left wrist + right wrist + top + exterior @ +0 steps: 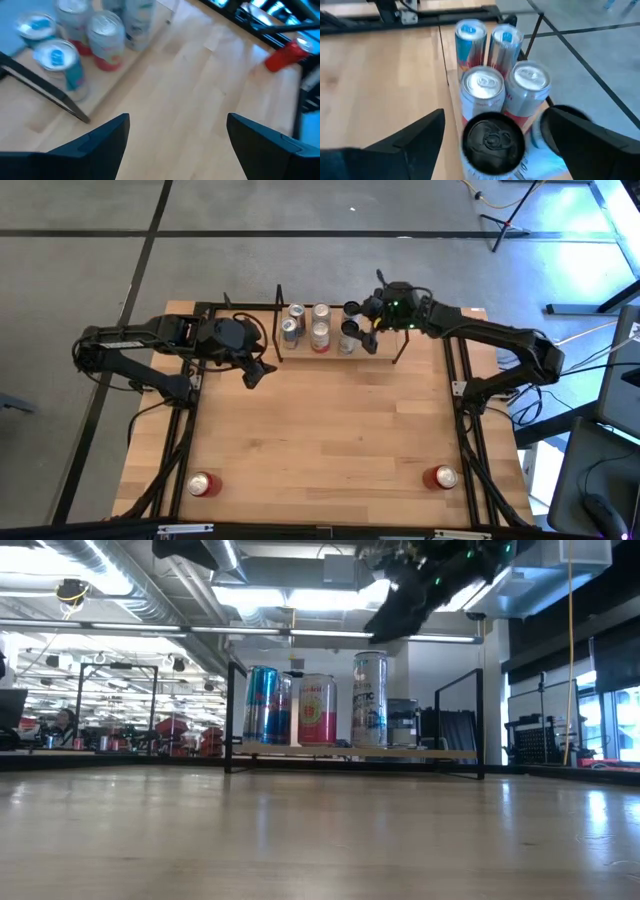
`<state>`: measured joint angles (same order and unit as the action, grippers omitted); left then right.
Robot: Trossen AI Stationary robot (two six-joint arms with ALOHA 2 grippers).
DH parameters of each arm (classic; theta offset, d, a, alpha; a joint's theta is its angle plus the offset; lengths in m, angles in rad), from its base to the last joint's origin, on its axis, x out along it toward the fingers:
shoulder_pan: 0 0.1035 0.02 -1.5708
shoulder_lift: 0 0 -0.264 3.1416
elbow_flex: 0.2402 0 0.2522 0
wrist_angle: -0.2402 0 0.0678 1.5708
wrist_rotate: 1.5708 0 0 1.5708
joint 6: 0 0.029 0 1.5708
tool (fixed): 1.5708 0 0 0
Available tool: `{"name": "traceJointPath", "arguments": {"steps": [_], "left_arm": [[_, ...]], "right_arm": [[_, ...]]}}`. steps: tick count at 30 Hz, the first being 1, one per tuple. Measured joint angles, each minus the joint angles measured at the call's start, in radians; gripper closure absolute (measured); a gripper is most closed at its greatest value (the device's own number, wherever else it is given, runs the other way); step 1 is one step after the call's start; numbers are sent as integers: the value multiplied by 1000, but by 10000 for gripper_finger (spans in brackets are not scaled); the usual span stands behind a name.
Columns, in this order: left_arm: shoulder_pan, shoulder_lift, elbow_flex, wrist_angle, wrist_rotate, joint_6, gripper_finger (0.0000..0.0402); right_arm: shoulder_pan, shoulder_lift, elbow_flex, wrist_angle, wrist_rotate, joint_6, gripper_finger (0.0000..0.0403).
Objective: Place canned beverage on shelf
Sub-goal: Put the left red soda can on the shelf
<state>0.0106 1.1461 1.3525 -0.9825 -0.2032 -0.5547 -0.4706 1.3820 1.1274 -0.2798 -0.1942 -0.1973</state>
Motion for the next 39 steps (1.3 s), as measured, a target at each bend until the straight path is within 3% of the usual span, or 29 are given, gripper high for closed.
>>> {"name": "traceJointPath", "arguments": {"steps": [7, 19, 24, 29, 39], "left_arm": [[-39, 17, -1, -20, 115, -30, 81], [-309, 84, 0, -5, 100, -211, 81], [-424, 159, 0, -4, 90, -311, 81], [-500, 214, 0, -16, 117, -450, 81], [-648, 245, 0, -79, 153, -866, 81]], "right_arm": [[58, -104, 88, -123, -13, 44, 64], [216, -170, 90, -235, 31, 196, 64], [300, -169, 90, -320, 126, 241, 64], [378, -169, 90, -362, 150, 269, 64], [548, -169, 89, -376, 127, 326, 63]]}}
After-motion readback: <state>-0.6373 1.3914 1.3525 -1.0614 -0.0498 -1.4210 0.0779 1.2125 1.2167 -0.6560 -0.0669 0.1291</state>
